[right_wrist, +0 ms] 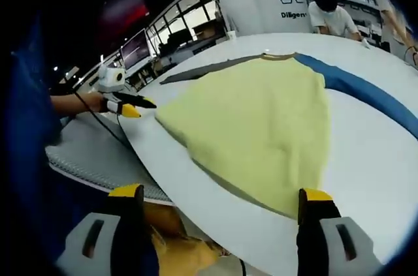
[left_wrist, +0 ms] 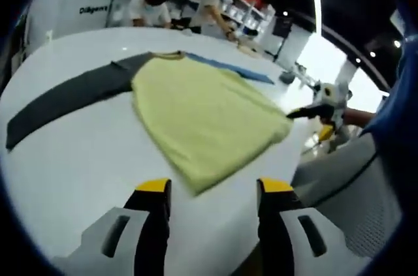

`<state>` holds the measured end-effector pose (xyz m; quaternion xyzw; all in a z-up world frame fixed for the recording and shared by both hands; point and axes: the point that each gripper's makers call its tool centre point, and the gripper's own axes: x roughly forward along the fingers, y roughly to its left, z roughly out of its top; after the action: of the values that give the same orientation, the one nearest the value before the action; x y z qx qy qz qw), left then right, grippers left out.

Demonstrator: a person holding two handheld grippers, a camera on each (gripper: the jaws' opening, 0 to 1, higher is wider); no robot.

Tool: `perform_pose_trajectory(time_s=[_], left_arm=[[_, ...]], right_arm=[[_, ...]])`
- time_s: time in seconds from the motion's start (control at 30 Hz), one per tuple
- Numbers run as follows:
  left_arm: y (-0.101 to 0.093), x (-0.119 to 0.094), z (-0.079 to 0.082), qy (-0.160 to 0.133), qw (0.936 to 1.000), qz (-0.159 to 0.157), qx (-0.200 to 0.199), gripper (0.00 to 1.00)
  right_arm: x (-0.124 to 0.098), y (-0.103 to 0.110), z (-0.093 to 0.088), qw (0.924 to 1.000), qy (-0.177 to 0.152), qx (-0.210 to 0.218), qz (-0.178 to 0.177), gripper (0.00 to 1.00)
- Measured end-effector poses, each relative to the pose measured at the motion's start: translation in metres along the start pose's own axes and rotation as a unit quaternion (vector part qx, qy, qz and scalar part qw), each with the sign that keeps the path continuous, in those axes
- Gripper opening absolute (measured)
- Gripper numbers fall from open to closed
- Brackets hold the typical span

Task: Fold the garment on the visible template until the final outline fits inside the template.

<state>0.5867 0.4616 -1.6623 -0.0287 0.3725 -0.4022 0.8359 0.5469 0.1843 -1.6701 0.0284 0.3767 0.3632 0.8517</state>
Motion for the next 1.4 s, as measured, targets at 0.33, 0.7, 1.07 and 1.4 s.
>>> perform_pose_trajectory(time_s=[0.33, 0.7, 1.07, 1.4], left_arm=[[-0.026, 0.011, 0.007, 0.001, 0.9998, -0.017, -0.007, 0.48], [-0.024, 0.016, -0.003, 0.012, 0.9990, -0.040, -0.013, 0.34], [0.003, 0.008, -0.011, 0.025, 0.9992, -0.003, 0.032, 0.03], [-0.008, 0.012, -0.018, 0.064, 0.9807, 0.012, 0.184, 0.10]], right_arm=[[-0.001, 0.000, 0.000, 1.0000, -0.003, -0.002, 0.003, 0.97], [-0.002, -0.002, -0.001, 1.0000, -0.005, -0.001, 0.005, 0.96], [-0.001, -0.003, -0.002, 1.0000, -0.004, -0.002, 0.005, 0.97], [-0.001, 0.000, -0.001, 1.0000, -0.004, -0.002, 0.006, 0.97]])
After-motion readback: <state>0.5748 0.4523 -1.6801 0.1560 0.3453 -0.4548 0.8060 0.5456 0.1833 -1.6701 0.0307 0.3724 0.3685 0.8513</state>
